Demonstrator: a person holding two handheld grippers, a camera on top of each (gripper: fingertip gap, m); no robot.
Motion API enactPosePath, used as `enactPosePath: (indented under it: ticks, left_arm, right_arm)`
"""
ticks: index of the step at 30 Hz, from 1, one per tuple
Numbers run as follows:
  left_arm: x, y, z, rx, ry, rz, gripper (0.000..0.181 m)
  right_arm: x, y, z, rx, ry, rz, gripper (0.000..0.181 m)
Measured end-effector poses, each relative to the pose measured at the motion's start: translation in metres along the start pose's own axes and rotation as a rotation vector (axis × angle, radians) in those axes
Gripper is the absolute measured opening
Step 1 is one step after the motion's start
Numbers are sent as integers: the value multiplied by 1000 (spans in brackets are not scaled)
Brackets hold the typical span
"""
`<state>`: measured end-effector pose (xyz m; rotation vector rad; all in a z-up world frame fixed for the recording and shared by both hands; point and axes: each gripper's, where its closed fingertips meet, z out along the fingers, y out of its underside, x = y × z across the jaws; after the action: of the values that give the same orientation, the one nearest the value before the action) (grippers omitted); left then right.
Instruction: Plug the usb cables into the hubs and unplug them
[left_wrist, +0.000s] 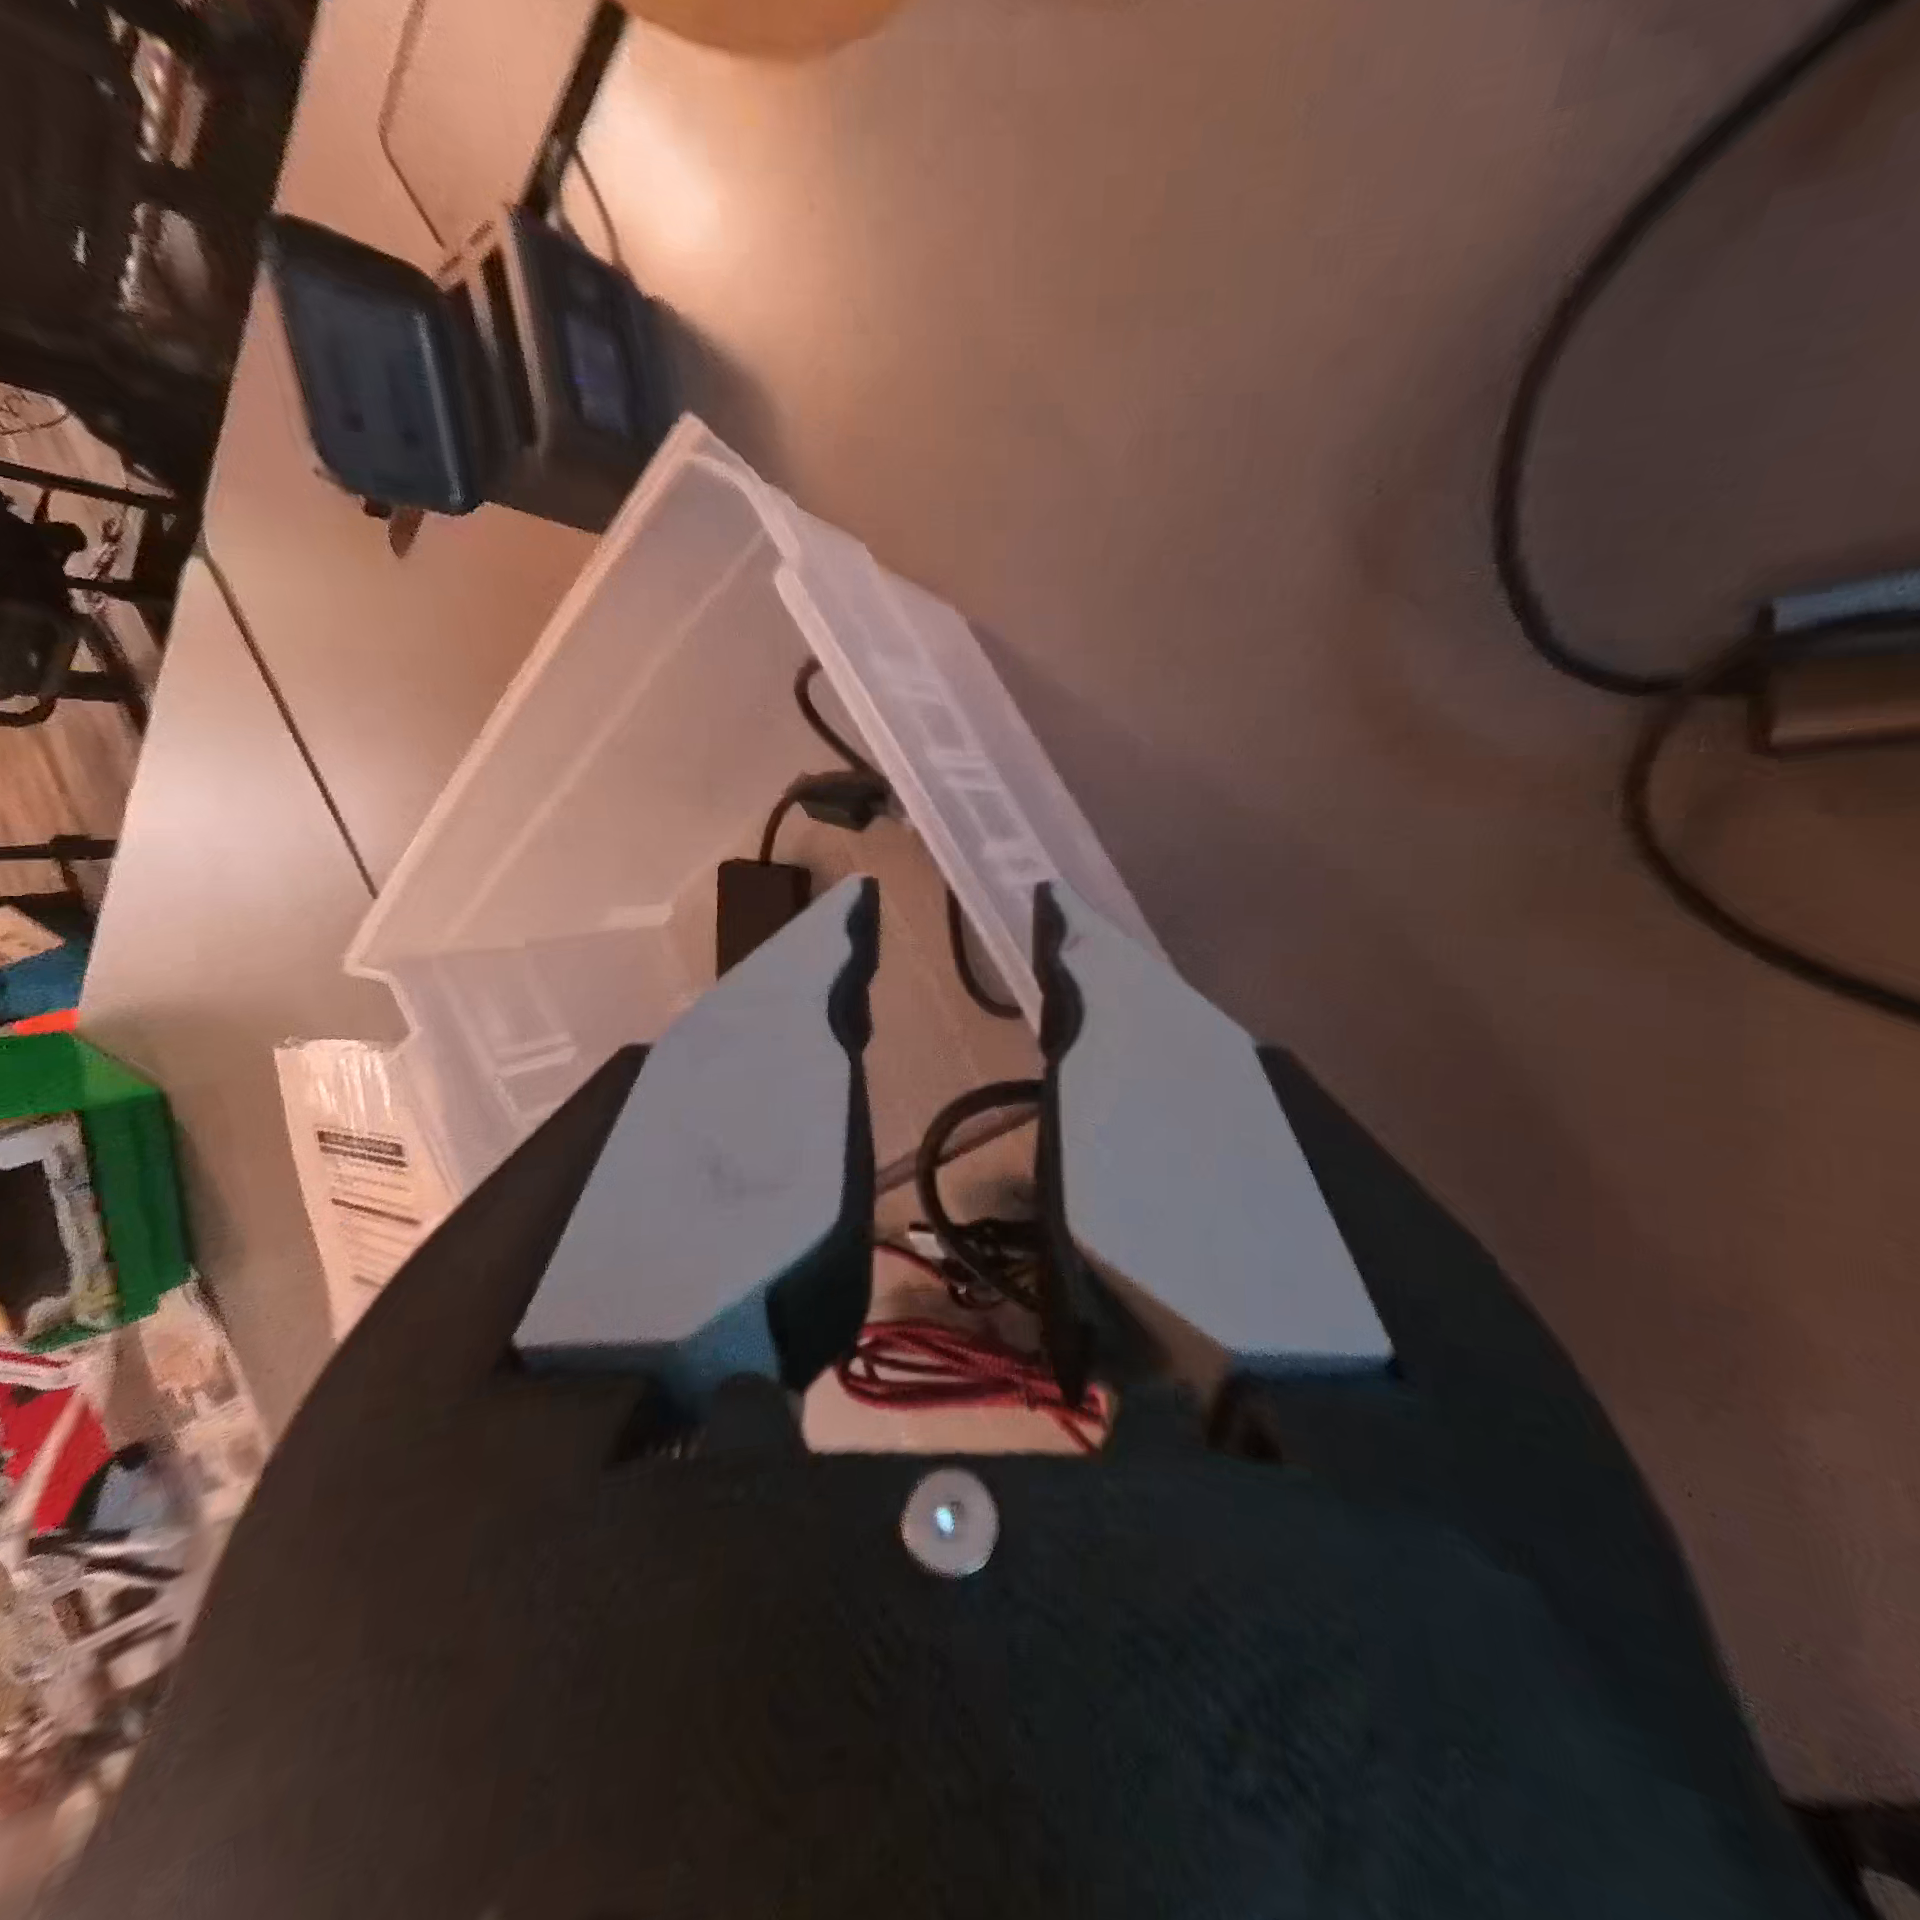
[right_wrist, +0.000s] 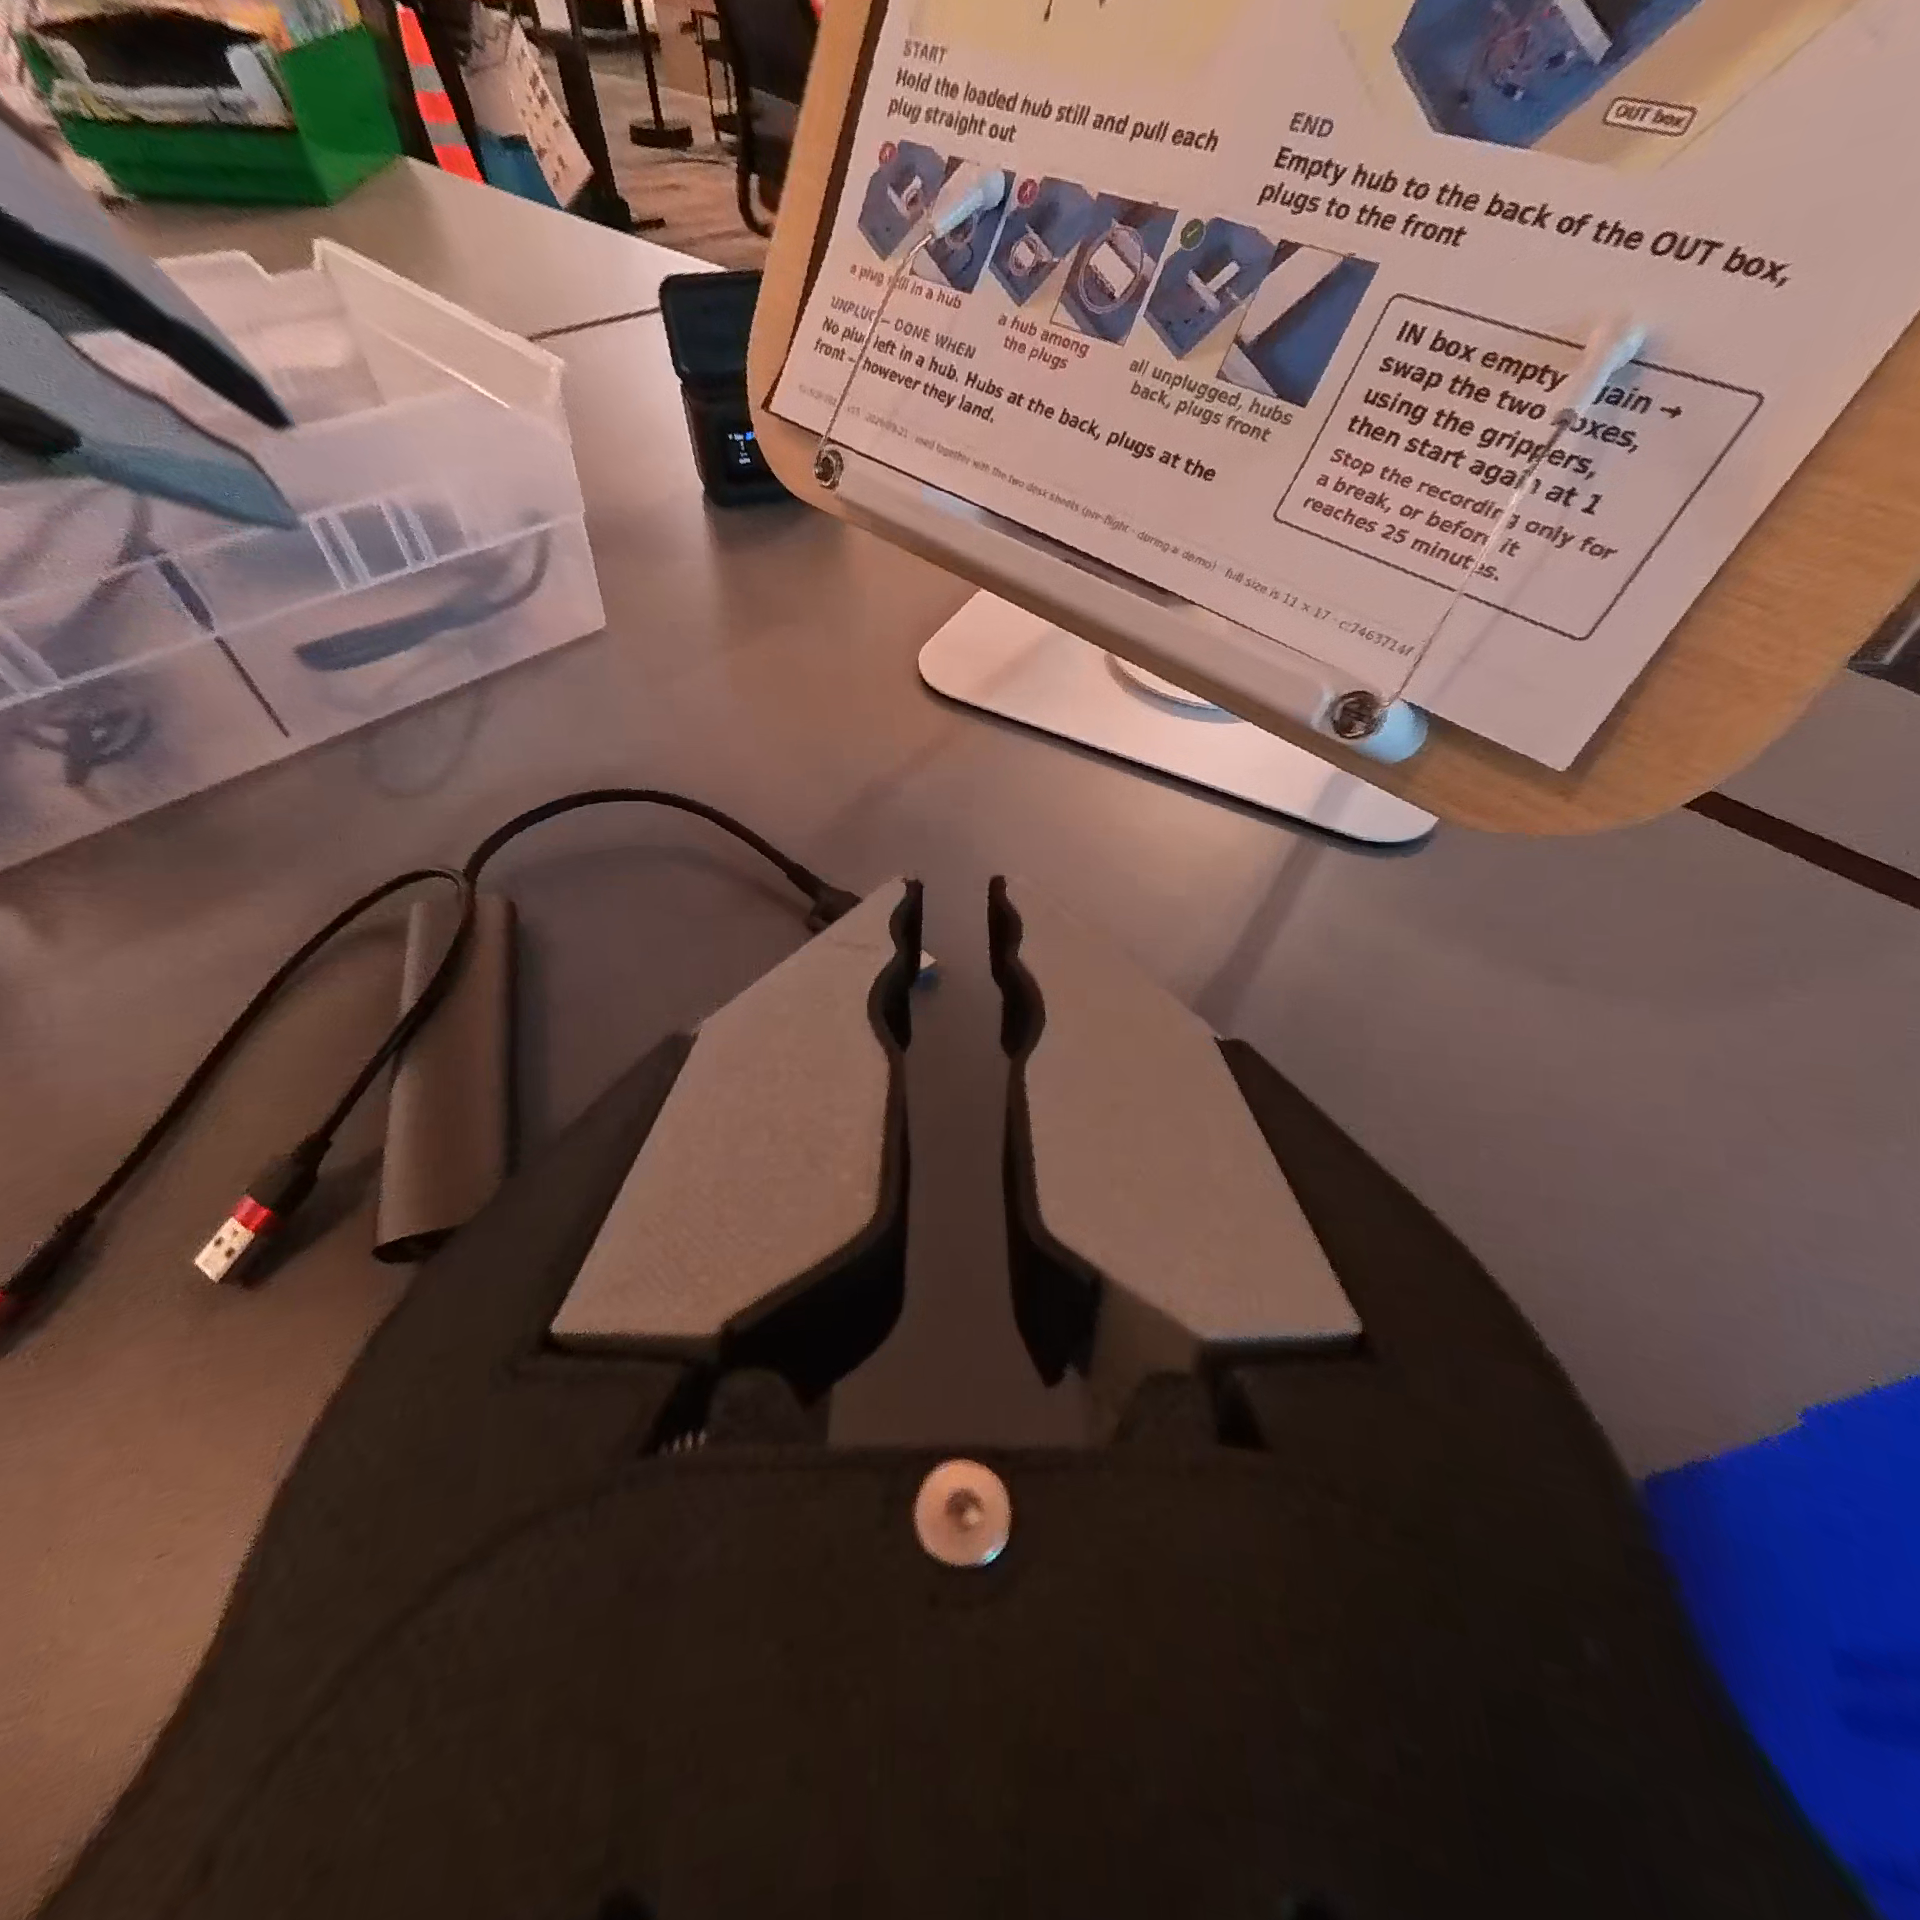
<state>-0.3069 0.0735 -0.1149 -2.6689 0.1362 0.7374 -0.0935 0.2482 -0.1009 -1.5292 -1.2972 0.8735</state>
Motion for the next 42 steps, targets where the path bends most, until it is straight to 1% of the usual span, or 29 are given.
enactPosePath:
  ticks: [2, 3, 5, 7, 8, 9, 10, 11, 13, 15, 16, 18, 20, 21, 22, 24, 25, 26, 27, 30, 33, 36, 38, 39, 41, 42]
  left_arm:
    - [-4, 0, 3, 10, 16, -40, 26]
    - [-8, 1, 4, 8, 3, -40, 28]
    - [-16, 4, 8, -3, -35, 5, 23]
    - [-24, 9, 12, -21, -68, 41, 15]
    - [-29, 12, 14, -25, -85, 51, 15]
    - [-33, 15, 14, -29, -93, 50, 16]
    - [-37, 18, 13, -31, -100, 37, 22]
    - [-39, 21, 11, -36, -109, 21, 31]
    - [-35, 23, 2, -31, -119, 18, 45]
    - [-17, 12, -13, 49, -112, 14, 44]
    - [-1, 3, -22, 118, -85, 13, 43]
    - [40, -16, -36, 253, -5, 19, 43]
    - [85, -30, -40, 344, 111, 56, 41]
    - [104, -33, -35, 354, 152, 79, 39]
    - [117, -32, -26, 327, 176, 102, 32]
    - [134, -19, -3, 218, 214, 139, 29]
    - [144, -11, 4, 172, 259, 150, 28]
    - [154, -6, 6, 159, 303, 144, 15]
    - [161, -4, 4, 173, 338, 132, 1]
    - [168, 2, -2, 214, 351, 120, 0]
    - [181, 11, -14, 213, 373, 141, 0]
    - [209, 15, -33, 246, 493, 153, 0]
    - [219, 18, -41, 250, 541, 161, 0]
    - [222, 19, -44, 248, 562, 167, 1]
    - [217, 14, -46, 269, 553, 163, 22]
    - [209, 7, -46, 305, 517, 158, 26]
  right_arm:
    - [-7, 2, 2, -8, -29, -21, 11]
    - [-15, 2, 3, -9, -65, -31, 14]
    - [-37, 3, 5, -14, -175, -54, 21]
    - [-68, 5, 4, -28, -321, -80, 38]
    - [-85, 9, 3, -49, -402, -95, 49]
    - [-102, 16, 1, -81, -475, -122, 52]
    - [-115, 25, -1, -126, -529, -168, 53]
    - [-124, 37, 0, -178, -550, -226, 55]
    - [-132, 61, 4, -283, -546, -330, 52]
    - [-135, 82, 7, -381, -541, -373, 50]
    - [-134, 88, 9, -412, -523, -393, 46]
    - [-131, 91, 12, -427, -496, -411, 31]
    - [-128, 92, 13, -434, -484, -428, 30]
    - [-126, 91, 13, -434, -476, -439, 30]
    - [-124, 91, 13, -435, -467, -446, 29]
    - [-119, 91, 14, -436, -438, -448, 29]
    - [-115, 91, 15, -437, -424, -444, 29]
    - [-112, 90, 15, -438, -413, -437, 29]
    - [-110, 90, 16, -439, -407, -427, 29]
    - [-101, 84, 18, -424, -371, -385, 29]
    - [-91, 75, 20, -393, -334, -333, 28]
    - [-89, 65, 19, -341, -332, -302, 27]
    - [-89, 60, 18, -316, -332, -292, 27]
    - [-89, 59, 18, -312, -334, -288, 27]
    - [-90, 60, 17, -315, -346, -270, 28]
    - [-89, 60, 17, -318, -354, -254, 28]
